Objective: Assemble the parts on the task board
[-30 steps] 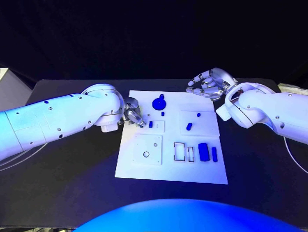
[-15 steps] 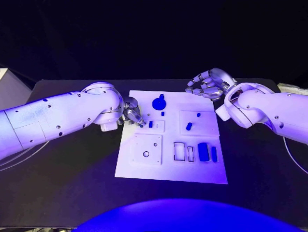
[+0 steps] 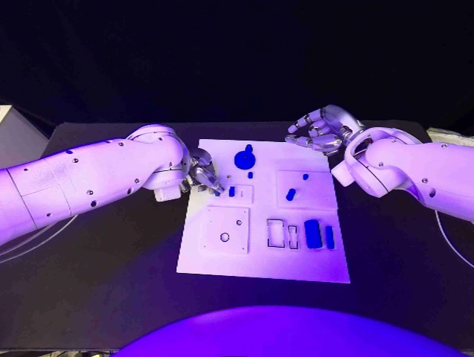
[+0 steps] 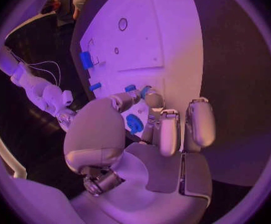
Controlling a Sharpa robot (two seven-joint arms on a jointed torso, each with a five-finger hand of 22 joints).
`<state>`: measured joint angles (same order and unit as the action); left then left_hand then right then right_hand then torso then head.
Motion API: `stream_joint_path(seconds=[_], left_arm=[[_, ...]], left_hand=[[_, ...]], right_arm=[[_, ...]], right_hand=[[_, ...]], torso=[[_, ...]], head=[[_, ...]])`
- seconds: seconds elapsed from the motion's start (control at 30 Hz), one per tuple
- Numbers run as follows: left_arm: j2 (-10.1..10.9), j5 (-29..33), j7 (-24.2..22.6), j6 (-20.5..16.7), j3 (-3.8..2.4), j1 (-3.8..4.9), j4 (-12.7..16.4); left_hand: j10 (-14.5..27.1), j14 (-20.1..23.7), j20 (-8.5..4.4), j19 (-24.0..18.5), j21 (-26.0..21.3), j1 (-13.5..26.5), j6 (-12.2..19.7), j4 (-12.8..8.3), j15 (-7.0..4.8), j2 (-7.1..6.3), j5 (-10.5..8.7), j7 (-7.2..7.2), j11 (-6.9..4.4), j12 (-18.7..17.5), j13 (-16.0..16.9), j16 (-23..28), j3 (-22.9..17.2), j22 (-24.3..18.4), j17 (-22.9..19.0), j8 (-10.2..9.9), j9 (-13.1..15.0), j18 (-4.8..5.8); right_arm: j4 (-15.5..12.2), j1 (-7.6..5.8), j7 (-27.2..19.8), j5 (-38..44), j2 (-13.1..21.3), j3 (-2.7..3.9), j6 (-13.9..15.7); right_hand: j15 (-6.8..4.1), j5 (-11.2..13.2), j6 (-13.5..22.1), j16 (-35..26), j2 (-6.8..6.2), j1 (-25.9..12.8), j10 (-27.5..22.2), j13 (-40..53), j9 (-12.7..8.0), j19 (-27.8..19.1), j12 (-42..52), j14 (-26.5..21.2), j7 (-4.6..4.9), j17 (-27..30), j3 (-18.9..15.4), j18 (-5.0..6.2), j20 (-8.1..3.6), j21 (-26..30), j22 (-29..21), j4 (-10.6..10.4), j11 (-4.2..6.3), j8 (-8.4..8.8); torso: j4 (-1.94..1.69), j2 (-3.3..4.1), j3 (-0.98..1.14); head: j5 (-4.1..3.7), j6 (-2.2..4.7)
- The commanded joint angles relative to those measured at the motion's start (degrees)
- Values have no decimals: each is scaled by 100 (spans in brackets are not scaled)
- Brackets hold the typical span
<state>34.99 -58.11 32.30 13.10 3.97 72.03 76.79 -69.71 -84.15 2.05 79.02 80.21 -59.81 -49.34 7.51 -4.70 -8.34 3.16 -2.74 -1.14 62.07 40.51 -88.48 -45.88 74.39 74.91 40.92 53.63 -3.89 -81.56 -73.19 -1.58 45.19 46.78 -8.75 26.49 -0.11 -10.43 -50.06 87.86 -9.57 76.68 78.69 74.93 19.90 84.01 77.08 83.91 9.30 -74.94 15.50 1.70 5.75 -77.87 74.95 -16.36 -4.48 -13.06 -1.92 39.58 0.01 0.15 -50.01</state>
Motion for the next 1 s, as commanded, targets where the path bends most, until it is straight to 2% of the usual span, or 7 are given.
stream_joint_path(seconds=[0.03,0.3,0.37,0.43,0.5,0.6,1.0], left_arm=[[-27,-14,55,53,24,-36,-19],[-44,-106,56,54,22,-36,-38],[-43,-96,91,99,22,-35,-43],[-41,-75,130,147,22,-35,-49],[-39,-63,154,176,23,-35,-54],[-36,-53,176,207,23,-34,-62],[-22,-123,193,180,23,-34,-67]], left_hand=[[29,-483,10,-20,-9,-220,25,-658,38,177,18,-17,-7,-23,-3,32,-680,14,1222,-23,7,-9],[24,-487,13,-11,-1,-221,27,-701,42,161,11,-26,0,-15,-1,27,-719,26,1230,-16,13,-7],[16,-489,18,-20,-9,-170,34,-713,50,78,8,-29,7,-2,8,23,-689,16,1236,-15,17,-9],[51,-473,30,-46,-36,72,14,-587,58,-105,2,-10,9,-15,-46,50,-446,-14,1195,-28,1,-17],[75,-469,31,-60,-53,220,-36,-470,55,-206,-2,0,5,-1,-50,55,-204,-31,1187,-38,-21,-22],[112,-464,29,-68,-65,308,-61,-361,54,-278,-2,-6,4,4,-67,62,25,-40,1177,-62,-48,-25],[130,-466,33,-59,-67,413,-99,-117,61,-332,0,-16,13,54,-45,57,402,-28,1184,-87,-80,-22]], right_arm=[[-2,5,-51,16,-3,0,-89],[-4,6,-50,18,-3,0,-89],[-3,6,-54,19,-2,0,-85],[-1,6,-60,21,-1,0,-78],[-1,6,-66,22,0,0,-74],[0,6,-72,24,0,0,-68],[-2,6,-77,30,2,0,-63]], right_hand=[[22,-20,42,-33,-13,-53,-14,332,-3,108,4,481,2,-1082,38,112,16,18,670,-9,1,-14],[20,-28,50,-34,-15,-63,-16,324,-5,108,3,481,2,-1083,51,114,14,31,664,-4,1,-18],[20,-28,50,-34,-15,-63,-16,324,-5,108,3,481,2,-1083,51,114,14,31,664,-4,1,-18],[20,-27,50,-43,-16,-63,-21,319,-5,103,-2,477,2,-1067,51,117,14,43,656,-4,1,-18],[21,-26,52,-54,-23,-65,-35,306,-5,91,-17,471,3,-1050,49,123,14,73,636,-3,1,-17],[21,-24,54,-58,-31,-68,-37,304,-6,87,-18,469,3,-1042,45,126,14,84,629,-3,0,-17],[22,-23,58,-63,-38,-73,-48,294,-6,76,-29,466,4,-1034,42,132,14,111,611,-4,0,-16]], torso=[[2,4,-3],[-4,0,-2],[-6,-2,-4],[-5,-3,-4],[-5,-4,-2],[-4,-3,-3],[-3,2,-2]], head=[[-2,1],[-5,1],[-6,1],[-4,1],[-3,1],[-5,1],[-6,1]])
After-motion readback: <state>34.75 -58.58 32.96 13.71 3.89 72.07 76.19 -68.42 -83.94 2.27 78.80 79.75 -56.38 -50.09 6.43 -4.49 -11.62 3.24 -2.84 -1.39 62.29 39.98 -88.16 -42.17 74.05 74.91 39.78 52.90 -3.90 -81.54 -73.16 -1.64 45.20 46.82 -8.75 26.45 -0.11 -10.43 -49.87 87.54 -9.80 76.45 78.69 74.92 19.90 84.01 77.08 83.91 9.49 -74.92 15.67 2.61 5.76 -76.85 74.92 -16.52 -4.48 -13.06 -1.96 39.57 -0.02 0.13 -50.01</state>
